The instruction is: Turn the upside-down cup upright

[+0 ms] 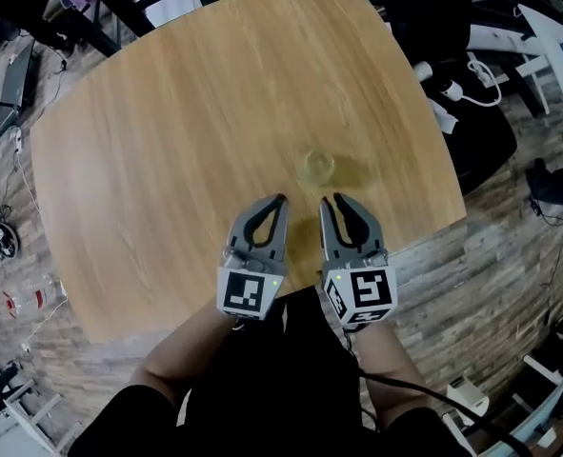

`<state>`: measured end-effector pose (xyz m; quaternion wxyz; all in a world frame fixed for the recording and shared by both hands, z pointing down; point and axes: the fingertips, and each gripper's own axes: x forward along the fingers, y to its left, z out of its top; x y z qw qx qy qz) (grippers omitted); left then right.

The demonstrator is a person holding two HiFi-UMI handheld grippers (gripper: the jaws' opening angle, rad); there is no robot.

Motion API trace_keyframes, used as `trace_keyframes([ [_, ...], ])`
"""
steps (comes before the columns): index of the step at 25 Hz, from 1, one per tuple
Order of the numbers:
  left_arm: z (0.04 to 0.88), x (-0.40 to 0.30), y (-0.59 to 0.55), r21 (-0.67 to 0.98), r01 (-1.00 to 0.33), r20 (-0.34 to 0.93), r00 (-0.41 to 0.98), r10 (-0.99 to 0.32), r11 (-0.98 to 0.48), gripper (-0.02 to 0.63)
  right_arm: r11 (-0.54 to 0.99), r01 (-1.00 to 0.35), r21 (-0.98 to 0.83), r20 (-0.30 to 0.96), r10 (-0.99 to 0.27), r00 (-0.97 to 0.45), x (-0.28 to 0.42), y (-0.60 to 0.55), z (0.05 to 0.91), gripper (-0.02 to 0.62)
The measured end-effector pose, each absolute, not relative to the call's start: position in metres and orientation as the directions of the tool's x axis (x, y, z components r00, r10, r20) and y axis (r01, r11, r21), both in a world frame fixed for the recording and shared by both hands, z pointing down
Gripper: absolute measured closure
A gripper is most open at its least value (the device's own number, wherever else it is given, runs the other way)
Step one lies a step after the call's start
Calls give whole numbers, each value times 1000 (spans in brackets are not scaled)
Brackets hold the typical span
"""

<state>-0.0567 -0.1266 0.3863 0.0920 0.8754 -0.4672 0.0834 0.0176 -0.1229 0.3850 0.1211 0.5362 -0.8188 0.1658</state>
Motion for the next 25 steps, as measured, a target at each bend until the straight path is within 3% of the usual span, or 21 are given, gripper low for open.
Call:
trace_keyframes([
  [3,408,-58,-138,77,-846,252,528,-811,-527,598,394,-905,-160,400,-813,-424,18,-136,411,431],
  [5,422,-59,-146,81,-853,258,517,-816,-515,598,406,-902,-146,416,-802,-429,19,-145,427,388],
  [13,459,-57,-168,71,-863,265,500,-824,-500,598,456,-884,-99,412,-790,-454,13,-182,460,321],
  [25,479,-64,-179,89,-888,287,457,-842,-452,598,521,-854,-12,388,-784,-484,-8,-219,475,298],
])
